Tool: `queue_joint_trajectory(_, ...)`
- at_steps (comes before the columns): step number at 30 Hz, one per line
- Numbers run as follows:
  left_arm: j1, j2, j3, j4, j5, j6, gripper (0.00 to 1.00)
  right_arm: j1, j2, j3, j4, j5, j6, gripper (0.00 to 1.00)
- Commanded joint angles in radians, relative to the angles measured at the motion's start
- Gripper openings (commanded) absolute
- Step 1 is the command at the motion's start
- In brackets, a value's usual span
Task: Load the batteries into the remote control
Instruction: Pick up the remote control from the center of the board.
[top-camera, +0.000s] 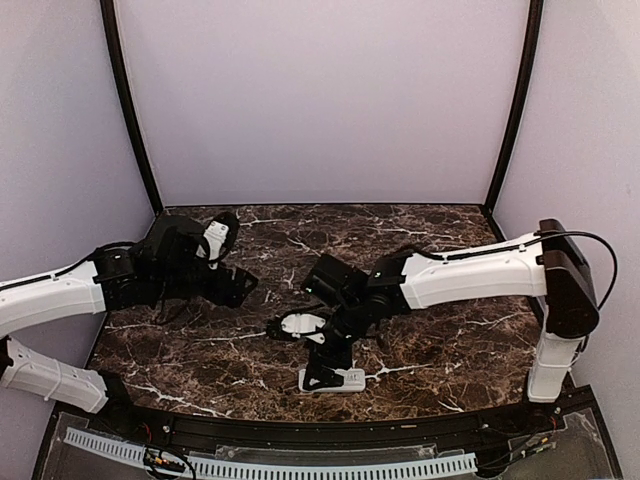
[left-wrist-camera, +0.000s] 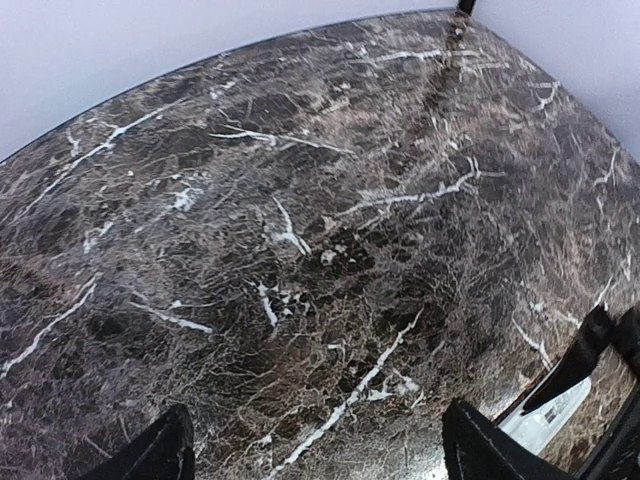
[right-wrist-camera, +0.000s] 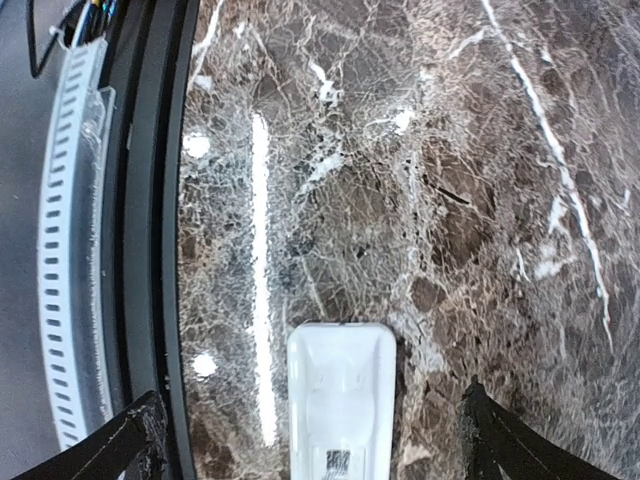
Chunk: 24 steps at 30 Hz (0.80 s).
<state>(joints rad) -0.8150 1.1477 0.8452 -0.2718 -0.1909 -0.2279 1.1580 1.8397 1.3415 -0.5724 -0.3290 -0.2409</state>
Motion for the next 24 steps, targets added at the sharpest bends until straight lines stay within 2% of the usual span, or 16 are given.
queue_joint_trajectory(1,0.008,-0.085,-0.048,-0.087,-0.115,-0.131,0.85,0.061,0.136,0.128,-0.125,0.135,-0.142,0.99)
queue_joint_trajectory(4,0.009,-0.117,-0.059,-0.102,-0.131,-0.148,0.85,0.094,0.207,0.182,-0.165,0.195,-0.118,0.98)
queue_joint_trajectory(9,0.008,-0.164,-0.072,-0.102,-0.121,-0.151,0.85,0.097,0.249,0.22,-0.209,0.253,-0.039,0.89)
queue_joint_trajectory(12,0.009,-0.182,-0.087,-0.091,-0.107,-0.151,0.85,0.098,0.251,0.216,-0.228,0.275,-0.011,0.81)
queue_joint_trajectory(15,0.009,-0.195,-0.094,-0.088,-0.1,-0.152,0.85,0.103,0.265,0.219,-0.253,0.304,0.01,0.68)
queue_joint_trajectory(22,0.008,-0.216,-0.096,-0.088,-0.083,-0.136,0.85,0.117,0.317,0.245,-0.263,0.326,0.017,0.66)
queue_joint_trajectory(24,0.009,-0.221,-0.097,-0.089,-0.077,-0.132,0.84,0.12,0.334,0.264,-0.277,0.337,0.017,0.62)
